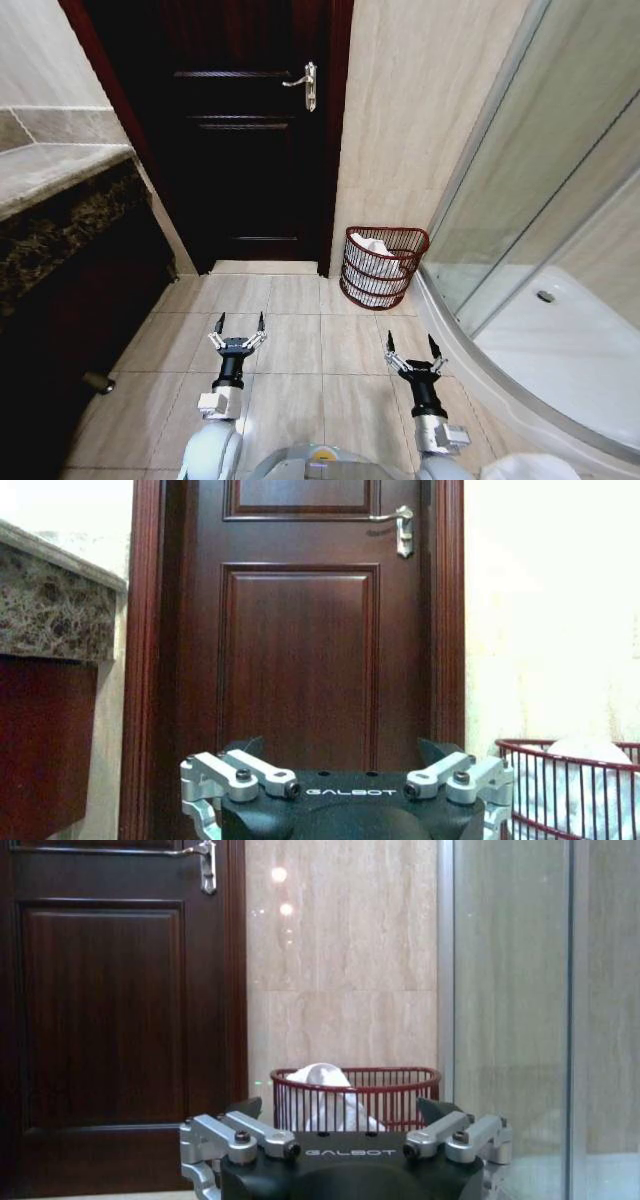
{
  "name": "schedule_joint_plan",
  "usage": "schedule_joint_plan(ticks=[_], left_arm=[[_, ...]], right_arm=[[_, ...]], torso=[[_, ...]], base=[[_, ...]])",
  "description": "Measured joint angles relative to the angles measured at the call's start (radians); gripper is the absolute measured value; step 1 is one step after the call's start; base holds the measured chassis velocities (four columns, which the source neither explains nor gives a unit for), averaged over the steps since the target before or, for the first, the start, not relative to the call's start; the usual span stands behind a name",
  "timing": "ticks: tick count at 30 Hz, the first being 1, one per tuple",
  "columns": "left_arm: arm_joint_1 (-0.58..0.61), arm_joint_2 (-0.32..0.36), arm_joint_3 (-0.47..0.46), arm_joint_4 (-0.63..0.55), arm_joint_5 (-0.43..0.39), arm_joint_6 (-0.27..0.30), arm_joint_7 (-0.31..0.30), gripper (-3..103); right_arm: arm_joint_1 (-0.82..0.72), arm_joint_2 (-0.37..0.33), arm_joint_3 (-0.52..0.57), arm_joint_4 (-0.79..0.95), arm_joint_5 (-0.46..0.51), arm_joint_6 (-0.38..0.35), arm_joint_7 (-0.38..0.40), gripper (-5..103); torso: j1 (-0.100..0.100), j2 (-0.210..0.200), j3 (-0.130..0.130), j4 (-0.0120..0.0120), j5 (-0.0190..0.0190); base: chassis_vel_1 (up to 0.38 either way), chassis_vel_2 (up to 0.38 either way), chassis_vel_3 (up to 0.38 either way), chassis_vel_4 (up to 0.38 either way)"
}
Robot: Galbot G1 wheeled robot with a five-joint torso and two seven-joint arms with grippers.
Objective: Discard the used towel into the hamper.
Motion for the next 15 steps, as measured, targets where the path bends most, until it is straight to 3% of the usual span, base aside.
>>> schedule_joint_plan(ticks=[15], left_arm=[[0.0,0.0,0.0,0.0,0.0,0.0,0.0,100]], right_arm=[[0.0,0.0,0.0,0.0,0.0,0.0,0.0,100]], torso=[[0.0,0.0,0.0,0.0001,0.0]], base=[[-0.005,-0.008,-0.006,-0.004]])
